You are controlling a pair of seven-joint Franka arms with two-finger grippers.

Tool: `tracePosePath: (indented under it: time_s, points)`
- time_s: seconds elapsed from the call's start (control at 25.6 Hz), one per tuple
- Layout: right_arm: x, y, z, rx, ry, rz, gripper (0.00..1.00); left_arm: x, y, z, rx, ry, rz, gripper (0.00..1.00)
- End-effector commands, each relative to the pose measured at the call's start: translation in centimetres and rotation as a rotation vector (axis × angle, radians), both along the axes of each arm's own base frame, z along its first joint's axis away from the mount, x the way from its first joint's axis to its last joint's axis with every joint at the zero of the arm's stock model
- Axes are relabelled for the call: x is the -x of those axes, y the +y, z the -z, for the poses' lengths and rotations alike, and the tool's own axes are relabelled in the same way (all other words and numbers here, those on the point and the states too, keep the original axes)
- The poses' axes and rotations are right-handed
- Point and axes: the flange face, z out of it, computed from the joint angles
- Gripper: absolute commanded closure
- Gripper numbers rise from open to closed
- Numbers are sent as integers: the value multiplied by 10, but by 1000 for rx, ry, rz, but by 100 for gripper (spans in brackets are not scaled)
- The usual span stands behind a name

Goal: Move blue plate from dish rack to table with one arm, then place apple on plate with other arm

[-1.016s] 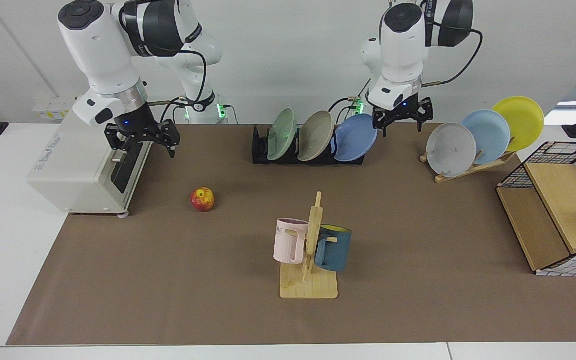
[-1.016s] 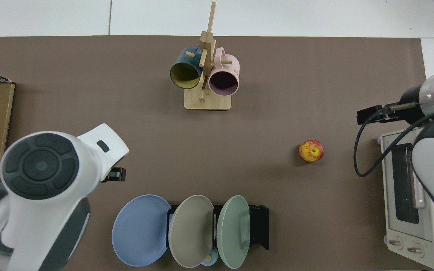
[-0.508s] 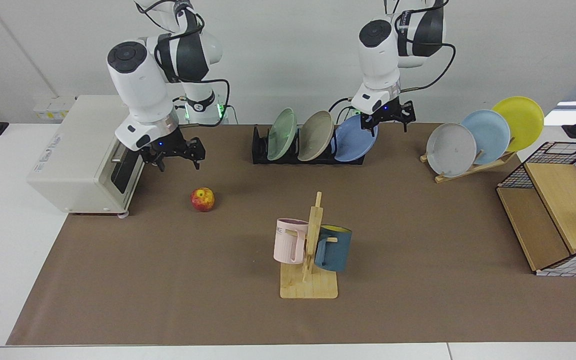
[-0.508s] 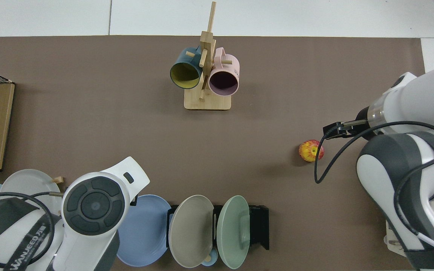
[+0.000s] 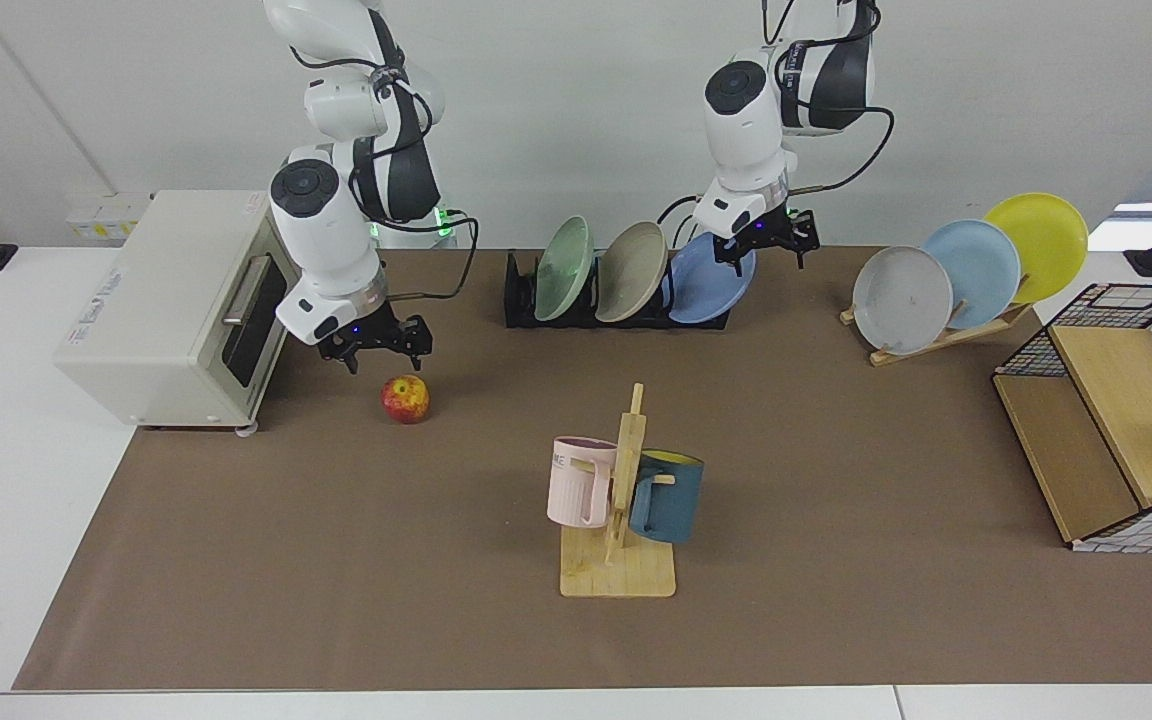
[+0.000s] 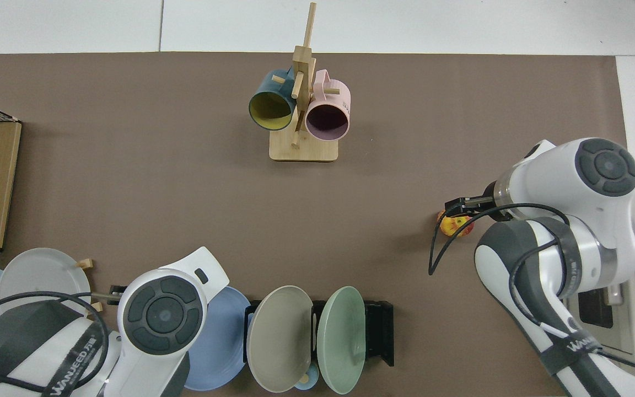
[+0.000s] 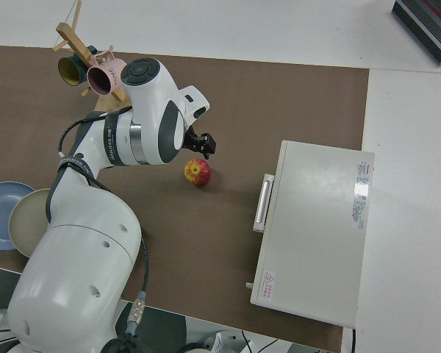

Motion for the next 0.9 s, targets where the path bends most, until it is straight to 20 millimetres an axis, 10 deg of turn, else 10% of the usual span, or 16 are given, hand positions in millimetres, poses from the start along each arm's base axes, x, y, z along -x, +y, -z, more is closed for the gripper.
tracePosePath:
  time_s: [0.0,0.86]
  points:
    - [-1,7,24,-4,-3,36,0,22,-15,26,4,-31,1,0]
    - [-4,7,110,3,28,45,0,31,-4,58,10,52,59,14]
